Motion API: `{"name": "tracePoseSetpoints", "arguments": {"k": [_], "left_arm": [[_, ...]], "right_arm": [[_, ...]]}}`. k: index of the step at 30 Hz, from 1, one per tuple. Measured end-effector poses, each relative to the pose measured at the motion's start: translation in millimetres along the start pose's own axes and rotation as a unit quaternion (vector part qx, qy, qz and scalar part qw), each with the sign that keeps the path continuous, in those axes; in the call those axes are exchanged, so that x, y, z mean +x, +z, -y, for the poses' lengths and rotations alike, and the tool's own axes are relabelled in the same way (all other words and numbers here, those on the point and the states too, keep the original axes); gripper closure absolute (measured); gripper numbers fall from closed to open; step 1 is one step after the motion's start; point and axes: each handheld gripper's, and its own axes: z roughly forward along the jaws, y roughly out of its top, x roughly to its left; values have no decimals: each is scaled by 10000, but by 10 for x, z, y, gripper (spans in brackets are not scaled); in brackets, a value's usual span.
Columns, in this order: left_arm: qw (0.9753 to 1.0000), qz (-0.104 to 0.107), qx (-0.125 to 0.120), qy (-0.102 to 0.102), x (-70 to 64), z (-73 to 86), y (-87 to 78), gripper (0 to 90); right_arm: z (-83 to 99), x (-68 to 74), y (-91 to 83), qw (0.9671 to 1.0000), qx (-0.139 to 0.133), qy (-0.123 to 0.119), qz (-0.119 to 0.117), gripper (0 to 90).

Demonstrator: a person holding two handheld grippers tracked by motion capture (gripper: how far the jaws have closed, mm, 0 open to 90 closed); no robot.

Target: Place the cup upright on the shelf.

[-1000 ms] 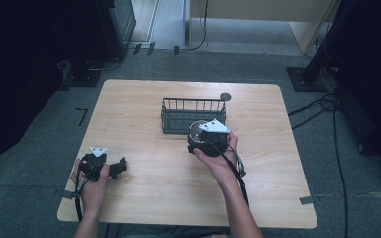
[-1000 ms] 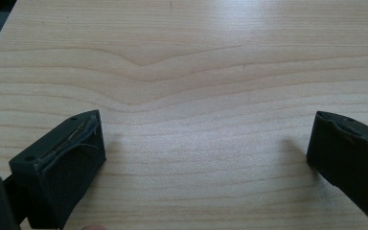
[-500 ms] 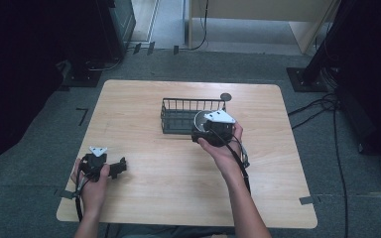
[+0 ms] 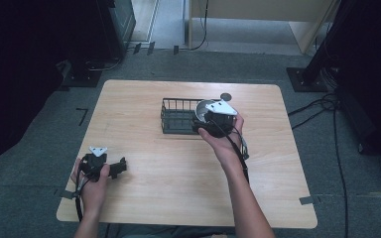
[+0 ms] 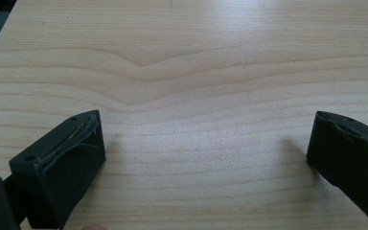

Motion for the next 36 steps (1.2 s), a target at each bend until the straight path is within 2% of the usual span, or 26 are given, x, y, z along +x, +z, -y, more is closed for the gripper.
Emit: {"name": "tracePoseSetpoints", "arguments": {"k": [10, 17, 33, 36], "left_arm": [[10000, -2, 9, 1, 0, -1, -1, 0], [10000, 0, 12, -2, 0, 0, -2, 0], [10000, 0, 17, 3, 0, 0, -2, 0], [10000, 0, 16, 4, 0, 0, -2, 0]], "right_arm": [[-158, -66, 101, 9997, -183, 31, 145, 184], [-205, -131, 219, 9995, -176, 71, 264, 184], [-133, -322, 580, 9984, 105, 210, 505, 184], [-84, -354, 692, 9978, 258, 242, 553, 184]]}}
